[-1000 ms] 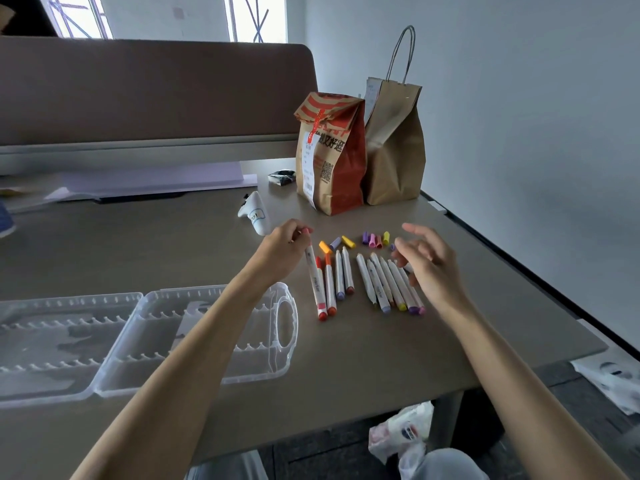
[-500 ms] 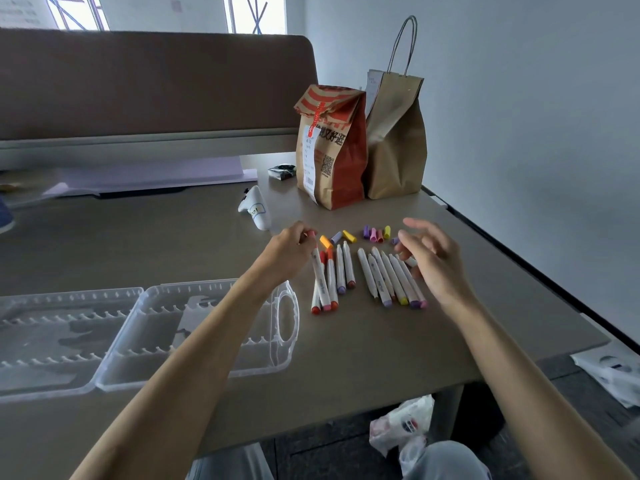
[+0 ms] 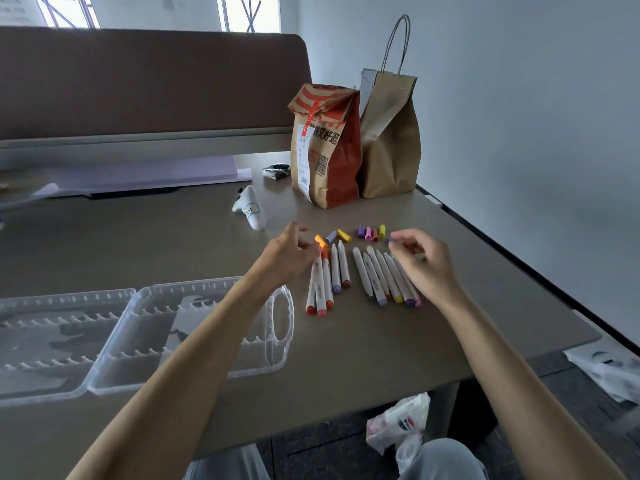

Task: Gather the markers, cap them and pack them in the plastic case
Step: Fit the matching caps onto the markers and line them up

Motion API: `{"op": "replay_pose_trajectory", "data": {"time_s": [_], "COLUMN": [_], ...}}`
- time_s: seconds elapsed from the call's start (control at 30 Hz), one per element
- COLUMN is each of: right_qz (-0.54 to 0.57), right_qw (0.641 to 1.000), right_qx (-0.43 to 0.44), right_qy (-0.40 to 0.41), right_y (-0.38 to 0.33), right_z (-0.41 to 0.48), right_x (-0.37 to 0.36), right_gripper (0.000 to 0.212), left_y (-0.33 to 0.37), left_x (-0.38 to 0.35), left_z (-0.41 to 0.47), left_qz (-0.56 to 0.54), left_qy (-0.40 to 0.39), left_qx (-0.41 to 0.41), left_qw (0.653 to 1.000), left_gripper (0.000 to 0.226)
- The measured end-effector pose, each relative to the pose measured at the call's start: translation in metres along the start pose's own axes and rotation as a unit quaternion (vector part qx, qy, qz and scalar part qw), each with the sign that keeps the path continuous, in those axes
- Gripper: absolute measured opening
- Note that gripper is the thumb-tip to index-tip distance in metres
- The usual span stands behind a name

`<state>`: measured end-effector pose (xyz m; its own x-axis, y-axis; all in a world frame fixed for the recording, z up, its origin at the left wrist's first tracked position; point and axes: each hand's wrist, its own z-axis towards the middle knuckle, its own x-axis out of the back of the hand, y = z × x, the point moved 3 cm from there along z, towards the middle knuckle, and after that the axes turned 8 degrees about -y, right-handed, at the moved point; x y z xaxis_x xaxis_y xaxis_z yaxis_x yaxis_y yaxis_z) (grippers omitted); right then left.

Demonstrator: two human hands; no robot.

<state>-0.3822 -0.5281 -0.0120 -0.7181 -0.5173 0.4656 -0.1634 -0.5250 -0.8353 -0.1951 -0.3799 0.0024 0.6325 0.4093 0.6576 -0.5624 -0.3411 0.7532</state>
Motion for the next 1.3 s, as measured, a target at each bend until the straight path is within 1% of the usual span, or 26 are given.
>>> {"op": "replay_pose_trajectory", "data": {"time_s": [0.07, 0.17, 0.23, 0.27, 0.33, 0.4, 0.47, 0.6, 0.7, 0.8, 0.93, 1.07, 1.17, 1.3], "right_qz": [-0.005, 0.012, -0.011, -0.038, -0.095, -0.106, -0.107, -0.117, -0.115, -0.138, -0.218, -0.284, -0.308, -0.324], "right_qw": [1.000, 0.998, 0.994, 0.992, 0.988, 0.988, 0.988, 0.988, 0.990, 0.986, 0.966, 0.950, 0.940, 0.934], "right_qx": [0.006, 0.002, -0.020, -0.040, -0.088, -0.110, -0.107, -0.088, -0.072, -0.065, -0.106, -0.108, -0.129, -0.138], "right_qy": [0.006, 0.067, 0.109, 0.114, 0.083, 0.033, 0.003, -0.040, -0.044, -0.063, -0.085, -0.075, -0.071, -0.060], "right_y": [-0.001, -0.003, 0.000, 0.005, 0.016, 0.023, 0.024, 0.020, 0.016, 0.011, 0.002, -0.009, -0.013, -0.013], "right_z": [0.000, 0.000, -0.001, 0.000, 0.002, 0.006, 0.009, 0.005, -0.001, -0.005, -0.005, -0.004, -0.002, -0.001], "right_x": [0.002, 0.012, 0.019, 0.022, 0.026, 0.028, 0.031, 0.036, 0.040, 0.037, 0.028, 0.024, 0.020, 0.019], "right_gripper": [0.013, 0.010, 0.012, 0.013, 0.012, 0.013, 0.015, 0.012, 0.009, 0.003, 0.011, 0.012, 0.012, 0.021], "left_y": [0.002, 0.001, -0.002, -0.003, -0.005, -0.008, -0.009, -0.008, -0.007, -0.006, -0.006, -0.008, -0.009, -0.009], "left_x": [0.000, 0.001, 0.001, 0.001, 0.001, 0.001, 0.000, 0.000, 0.000, 0.001, 0.002, 0.002, 0.001, -0.001], "left_z": [-0.001, -0.002, -0.002, -0.003, -0.003, -0.003, -0.003, -0.003, -0.004, -0.005, -0.005, -0.004, -0.004, -0.003], "left_qz": [0.000, 0.018, 0.042, 0.053, 0.073, 0.090, 0.093, 0.087, 0.084, 0.085, 0.085, 0.081, 0.083, 0.089], "left_qy": [-0.001, -0.003, -0.004, -0.007, -0.012, -0.010, -0.010, -0.015, -0.020, -0.020, -0.019, -0.019, -0.023, -0.027], "left_qx": [0.004, 0.002, -0.005, -0.008, -0.010, -0.007, -0.005, -0.014, -0.014, -0.017, -0.018, -0.016, -0.016, -0.027], "left_qw": [1.000, 1.000, 0.999, 0.999, 0.997, 0.996, 0.996, 0.996, 0.996, 0.996, 0.996, 0.996, 0.996, 0.995], "left_gripper": [0.045, 0.040, 0.035, 0.032, 0.027, 0.017, 0.013, 0.012, 0.009, 0.013, 0.011, 0.013, 0.015, 0.021]}}
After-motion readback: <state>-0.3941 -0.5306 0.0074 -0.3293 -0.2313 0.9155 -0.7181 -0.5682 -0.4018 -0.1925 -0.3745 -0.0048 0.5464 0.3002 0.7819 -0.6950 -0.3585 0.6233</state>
